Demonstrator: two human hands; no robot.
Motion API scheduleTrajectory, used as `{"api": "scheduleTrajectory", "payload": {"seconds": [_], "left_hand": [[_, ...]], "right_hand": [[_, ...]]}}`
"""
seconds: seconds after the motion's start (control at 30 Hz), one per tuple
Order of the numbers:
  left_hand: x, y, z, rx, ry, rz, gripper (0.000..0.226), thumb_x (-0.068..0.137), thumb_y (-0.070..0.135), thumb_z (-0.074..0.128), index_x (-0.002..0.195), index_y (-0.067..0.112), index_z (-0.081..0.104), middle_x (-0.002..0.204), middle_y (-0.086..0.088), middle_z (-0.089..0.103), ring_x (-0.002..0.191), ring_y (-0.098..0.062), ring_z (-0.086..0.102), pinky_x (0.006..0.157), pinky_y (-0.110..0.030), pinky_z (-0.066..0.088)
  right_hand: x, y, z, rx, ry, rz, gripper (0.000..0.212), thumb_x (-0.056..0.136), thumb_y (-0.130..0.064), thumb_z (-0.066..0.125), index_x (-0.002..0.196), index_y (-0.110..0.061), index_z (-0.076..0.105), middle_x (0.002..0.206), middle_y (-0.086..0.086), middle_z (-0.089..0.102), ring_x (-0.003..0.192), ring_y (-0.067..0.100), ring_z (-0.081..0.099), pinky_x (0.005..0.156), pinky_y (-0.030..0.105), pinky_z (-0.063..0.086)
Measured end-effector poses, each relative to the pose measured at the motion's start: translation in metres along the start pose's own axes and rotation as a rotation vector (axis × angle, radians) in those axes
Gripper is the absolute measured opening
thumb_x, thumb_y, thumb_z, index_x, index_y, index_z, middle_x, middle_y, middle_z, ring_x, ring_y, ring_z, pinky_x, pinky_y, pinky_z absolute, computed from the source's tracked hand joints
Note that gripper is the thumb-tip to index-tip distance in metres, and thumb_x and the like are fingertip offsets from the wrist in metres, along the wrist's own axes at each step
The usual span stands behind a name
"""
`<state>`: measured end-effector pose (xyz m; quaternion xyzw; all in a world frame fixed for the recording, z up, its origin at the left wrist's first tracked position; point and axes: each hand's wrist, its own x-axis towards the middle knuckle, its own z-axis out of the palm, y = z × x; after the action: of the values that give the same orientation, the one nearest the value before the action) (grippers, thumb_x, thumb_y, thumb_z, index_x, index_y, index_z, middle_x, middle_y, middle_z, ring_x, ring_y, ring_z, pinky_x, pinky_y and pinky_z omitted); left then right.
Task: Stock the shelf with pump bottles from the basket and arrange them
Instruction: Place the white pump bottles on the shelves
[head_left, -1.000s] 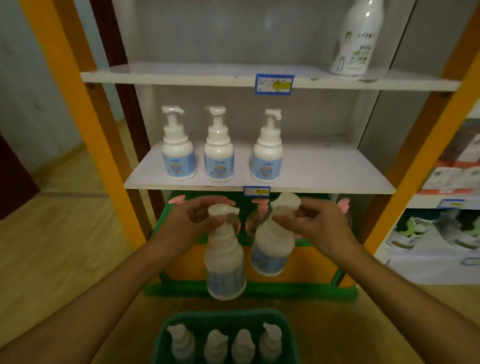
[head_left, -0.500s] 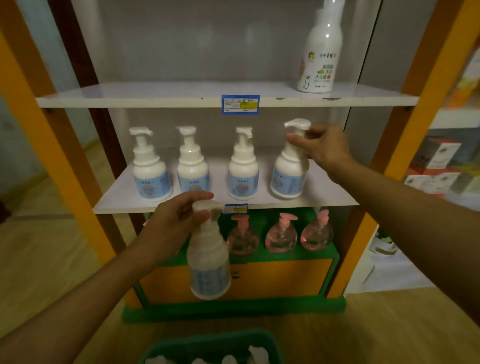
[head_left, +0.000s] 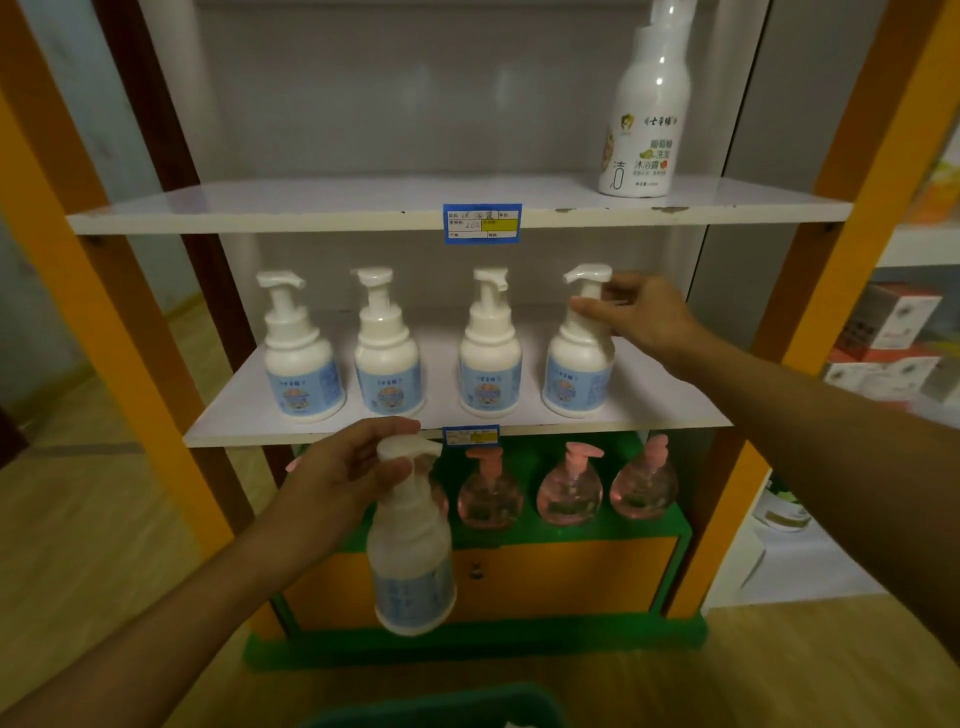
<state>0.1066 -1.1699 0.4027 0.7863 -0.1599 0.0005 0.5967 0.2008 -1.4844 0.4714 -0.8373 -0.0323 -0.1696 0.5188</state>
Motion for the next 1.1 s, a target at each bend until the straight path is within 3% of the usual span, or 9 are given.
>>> {"api": "scheduleTrajectory", "payload": {"seconds": [0.13,0.23,0.33,0.4,0.57,0.73,0.9,1.03,1.1], "left_hand": [[0.0,0.0,0.004,-0.02,-0.013,-0.008,0.028,0.083,0.011,0.059,0.105,0.028,0.063,0.102,0.011,0.072,0.097,-0.004,0.066,0.077,-0.015,0.055],[0.0,0.001,0.007,-0.035,-0.026,-0.008,0.032,0.074,0.023,0.061,0.105,0.029,0.064,0.107,0.007,0.072,0.101,-0.008,0.066,0.082,-0.02,0.055],[0.0,0.001,0.009,-0.052,-0.029,0.003,0.033,0.072,0.025,0.06,0.105,0.029,0.064,0.108,0.004,0.072,0.102,-0.009,0.066,0.084,-0.021,0.055],[0.0,0.003,0.012,-0.061,-0.026,0.004,0.031,0.075,0.021,0.06,0.105,0.027,0.063,0.105,0.001,0.072,0.101,-0.007,0.066,0.081,-0.017,0.055],[0.002,0.007,0.017,-0.071,-0.016,0.007,0.032,0.086,-0.001,0.054,0.107,0.022,0.061,0.091,0.017,0.074,0.089,0.005,0.066,0.068,-0.007,0.051],[0.002,0.008,0.016,-0.073,-0.023,0.019,0.031,0.085,0.003,0.055,0.108,0.024,0.061,0.105,0.0,0.071,0.099,-0.008,0.067,0.076,-0.014,0.053],[0.0,0.01,0.012,-0.071,-0.022,0.015,0.032,0.087,0.004,0.054,0.107,0.028,0.061,0.108,0.001,0.071,0.103,-0.011,0.066,0.08,-0.018,0.054],[-0.001,0.015,0.013,-0.056,-0.023,0.027,0.032,0.088,0.004,0.054,0.106,0.03,0.061,0.107,0.004,0.07,0.102,-0.007,0.065,0.08,-0.017,0.054],[0.0,0.017,0.013,-0.054,-0.016,0.034,0.033,0.088,0.003,0.054,0.105,0.031,0.061,0.106,0.006,0.07,0.1,-0.004,0.065,0.078,-0.014,0.054]], "right_hand": [[-0.005,0.02,0.008,-0.255,-0.041,0.108,0.078,0.057,-0.053,0.081,0.12,-0.019,0.048,0.109,-0.002,0.055,0.1,0.019,0.057,0.086,0.043,0.053],[-0.004,0.028,0.009,-0.262,-0.028,0.123,0.069,0.059,-0.047,0.082,0.112,-0.015,0.05,0.107,0.003,0.057,0.098,0.024,0.059,0.085,0.049,0.054],[0.0,0.027,0.006,-0.209,-0.075,0.091,0.066,0.066,-0.034,0.081,0.121,-0.012,0.051,0.117,0.006,0.059,0.105,0.025,0.058,0.091,0.049,0.052],[-0.001,0.029,0.005,-0.167,-0.103,0.086,0.067,0.069,-0.029,0.08,0.126,-0.012,0.05,0.123,0.006,0.058,0.11,0.024,0.057,0.094,0.048,0.05],[-0.003,0.034,0.006,-0.097,-0.114,0.081,0.066,0.074,-0.025,0.077,0.131,-0.014,0.047,0.13,0.005,0.055,0.114,0.021,0.054,0.099,0.044,0.047],[-0.004,0.031,0.005,-0.106,-0.16,0.094,0.062,0.079,-0.025,0.072,0.133,-0.015,0.045,0.133,0.005,0.053,0.118,0.023,0.053,0.101,0.047,0.045],[-0.006,0.03,0.002,-0.113,-0.228,0.095,0.057,0.084,-0.021,0.067,0.134,-0.015,0.042,0.135,0.006,0.052,0.116,0.021,0.052,0.1,0.042,0.044],[-0.012,0.035,0.0,-0.206,-0.12,0.118,0.093,0.074,-0.048,0.072,0.147,-0.022,0.019,0.153,0.004,0.031,0.134,0.026,0.039,0.105,0.043,0.038],[-0.029,0.034,-0.001,-0.206,0.052,0.049,0.088,0.076,-0.047,0.07,0.146,-0.022,0.023,0.15,0.004,0.035,0.123,0.024,0.049,0.096,0.039,0.045]]}}
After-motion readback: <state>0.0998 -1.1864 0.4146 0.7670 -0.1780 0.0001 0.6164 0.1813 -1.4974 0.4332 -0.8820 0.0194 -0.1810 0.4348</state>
